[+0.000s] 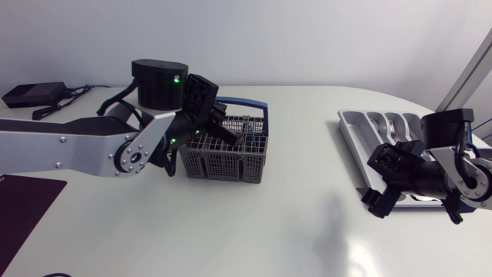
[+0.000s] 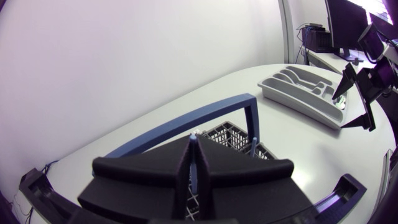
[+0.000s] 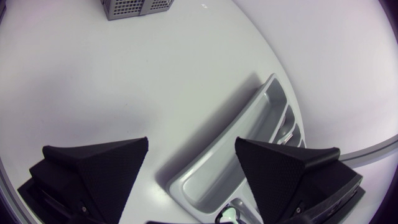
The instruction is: Transfer all utensils from the basket to the drawer tray.
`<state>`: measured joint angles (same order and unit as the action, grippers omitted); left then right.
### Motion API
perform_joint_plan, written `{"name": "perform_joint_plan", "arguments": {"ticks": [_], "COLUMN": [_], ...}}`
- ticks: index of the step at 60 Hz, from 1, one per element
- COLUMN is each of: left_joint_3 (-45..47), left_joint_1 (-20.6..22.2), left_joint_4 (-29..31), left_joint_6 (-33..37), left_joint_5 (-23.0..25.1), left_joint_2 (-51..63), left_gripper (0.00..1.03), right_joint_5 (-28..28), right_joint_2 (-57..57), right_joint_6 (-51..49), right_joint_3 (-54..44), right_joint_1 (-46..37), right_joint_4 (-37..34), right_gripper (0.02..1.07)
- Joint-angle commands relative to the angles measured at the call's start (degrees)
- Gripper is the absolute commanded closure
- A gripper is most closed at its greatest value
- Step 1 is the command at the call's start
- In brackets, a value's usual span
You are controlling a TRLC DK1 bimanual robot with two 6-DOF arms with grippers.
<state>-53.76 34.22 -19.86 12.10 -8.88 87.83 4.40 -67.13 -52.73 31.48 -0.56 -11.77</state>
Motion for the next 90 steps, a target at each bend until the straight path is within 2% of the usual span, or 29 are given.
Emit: {"name": "perform_joint_plan", "arguments": {"ticks": [1,19,30,38,44,51,67,77,90], "left_joint_3": [-2.23,-5.48,-8.91,-11.55,-14.18,-16.03,-18.23,-17.87,-17.52], "left_joint_1": [0.59,1.99,2.17,1.82,1.29,0.24,-1.96,-1.79,-1.52], "left_joint_4": [1.31,7.73,14.23,19.86,25.92,29.96,34.53,34.8,34.8], "left_joint_6": [-0.67,-3.31,-6.03,-9.37,-13.06,-16.93,-23.44,-24.75,-25.55], "left_joint_5": [0.18,0.89,2.38,5.37,9.85,15.65,31.21,36.13,38.59], "left_joint_2": [-3.11,-8.64,-12.77,-14.8,-15.15,-14.71,-9.17,-7.06,-6.45], "left_gripper": [1.0,1.0,1.0,1.0,1.0,1.0,1.0,1.0,1.0], "right_joint_5": [-0.8,-1.06,-0.89,3.24,9.92,15.28,19.41,23.19,26.27], "right_joint_2": [0.78,3.76,6.66,9.04,10.36,10.44,7.28,2.8,-3.53], "right_joint_6": [1.49,2.46,5.09,8.61,11.42,15.64,25.57,29.44,32.69], "right_joint_3": [-1.69,-1.16,1.03,5.17,9.03,12.64,17.82,21.43,25.64], "right_joint_1": [0.91,1.88,3.55,4.95,5.3,8.82,23.06,25.61,27.98], "right_joint_4": [-0.18,-1.68,-4.31,-9.5,-14.86,-19.26,-20.57,-19.87,-19.78], "right_gripper": [0.06,0.06,0.06,0.06,0.07,0.07,0.13,0.16,0.22]}}
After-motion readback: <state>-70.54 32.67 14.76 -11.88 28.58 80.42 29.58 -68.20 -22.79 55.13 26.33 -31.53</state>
